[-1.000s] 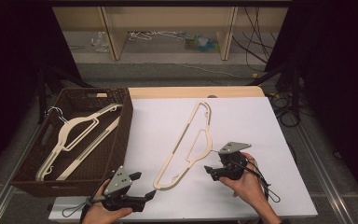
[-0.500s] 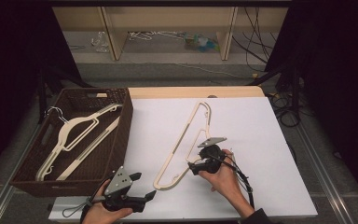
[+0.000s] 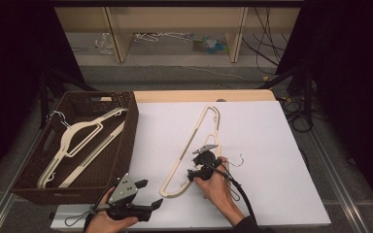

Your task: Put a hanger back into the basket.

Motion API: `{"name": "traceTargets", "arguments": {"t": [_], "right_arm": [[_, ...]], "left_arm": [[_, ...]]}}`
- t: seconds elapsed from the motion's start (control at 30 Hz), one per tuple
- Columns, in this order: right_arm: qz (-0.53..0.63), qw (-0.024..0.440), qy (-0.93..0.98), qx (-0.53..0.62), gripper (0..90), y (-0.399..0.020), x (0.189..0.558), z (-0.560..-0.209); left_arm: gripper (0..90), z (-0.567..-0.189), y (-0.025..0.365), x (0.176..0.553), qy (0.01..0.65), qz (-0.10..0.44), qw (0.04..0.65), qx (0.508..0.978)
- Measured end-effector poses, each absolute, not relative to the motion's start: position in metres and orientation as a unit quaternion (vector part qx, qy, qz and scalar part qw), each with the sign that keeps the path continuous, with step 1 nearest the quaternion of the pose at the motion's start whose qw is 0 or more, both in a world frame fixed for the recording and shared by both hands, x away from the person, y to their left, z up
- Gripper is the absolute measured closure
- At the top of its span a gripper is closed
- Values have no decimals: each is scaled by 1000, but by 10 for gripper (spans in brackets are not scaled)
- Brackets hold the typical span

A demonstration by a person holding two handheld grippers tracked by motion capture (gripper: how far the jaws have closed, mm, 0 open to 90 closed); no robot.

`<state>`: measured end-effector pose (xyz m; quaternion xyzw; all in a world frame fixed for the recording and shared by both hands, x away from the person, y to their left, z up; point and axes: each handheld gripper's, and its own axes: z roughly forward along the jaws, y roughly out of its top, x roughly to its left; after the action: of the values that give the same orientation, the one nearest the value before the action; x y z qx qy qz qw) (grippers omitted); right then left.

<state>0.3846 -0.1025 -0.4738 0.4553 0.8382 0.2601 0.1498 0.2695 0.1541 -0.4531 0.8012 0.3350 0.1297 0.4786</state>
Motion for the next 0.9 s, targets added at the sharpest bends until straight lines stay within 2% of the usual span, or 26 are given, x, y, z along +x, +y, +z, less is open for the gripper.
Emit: {"name": "traceTargets", "arguments": {"t": [0.37,0.57,0.6,0.9], "right_arm": [[243,158,841,456,250,-101,385,-478],[236,145,842,462,240,-101,382,-479],[238,147,845,456,267,-100,381,-479],[229,125,856,446,324,-110,378,-476]], "left_arm": [[212,-453,153,269,332,129,477,804],[211,-453,153,270,331,126,474,806],[211,-453,152,269,333,125,475,805],[211,-452,152,268,328,124,480,804]]}}
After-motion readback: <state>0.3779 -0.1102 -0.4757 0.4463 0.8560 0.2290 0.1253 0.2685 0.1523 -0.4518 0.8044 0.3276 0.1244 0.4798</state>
